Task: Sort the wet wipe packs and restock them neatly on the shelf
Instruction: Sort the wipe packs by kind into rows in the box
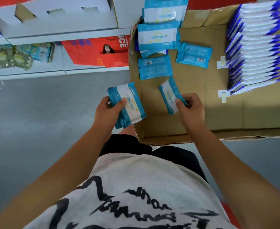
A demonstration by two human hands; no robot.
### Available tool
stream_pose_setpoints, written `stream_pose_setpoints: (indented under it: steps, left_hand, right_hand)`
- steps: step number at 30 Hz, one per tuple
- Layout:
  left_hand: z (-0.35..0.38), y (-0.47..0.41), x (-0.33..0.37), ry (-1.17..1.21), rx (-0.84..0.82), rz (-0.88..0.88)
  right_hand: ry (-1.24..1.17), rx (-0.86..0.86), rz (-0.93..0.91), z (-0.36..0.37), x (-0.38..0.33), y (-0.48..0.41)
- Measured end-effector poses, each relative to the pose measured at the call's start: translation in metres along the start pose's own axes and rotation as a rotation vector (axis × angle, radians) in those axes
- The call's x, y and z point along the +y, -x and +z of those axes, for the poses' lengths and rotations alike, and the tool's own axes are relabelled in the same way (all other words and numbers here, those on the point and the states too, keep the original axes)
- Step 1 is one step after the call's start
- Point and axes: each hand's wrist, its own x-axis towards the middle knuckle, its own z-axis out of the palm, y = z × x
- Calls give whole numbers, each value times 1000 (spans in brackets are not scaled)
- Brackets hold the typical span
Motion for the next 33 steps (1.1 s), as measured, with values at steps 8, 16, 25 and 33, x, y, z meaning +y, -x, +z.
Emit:
stream_pose_setpoints:
  steps: [8, 16, 25, 33]
  left_hand:
    - [13, 3, 6, -5, -14, 26]
    - [12, 13, 11, -109, -300, 84]
    - [13, 0, 8, -137, -255, -3]
    - [-17, -21, 12, -9, -168, -63]
  right_hand:
    - [-235, -255, -55, -54, -24, 24]
    - [-161, -372, -132, -2, -67, 4]
    - [-256, -333, 50, 56, -74, -7]
    - [350, -244, -374, 70, -69, -86]
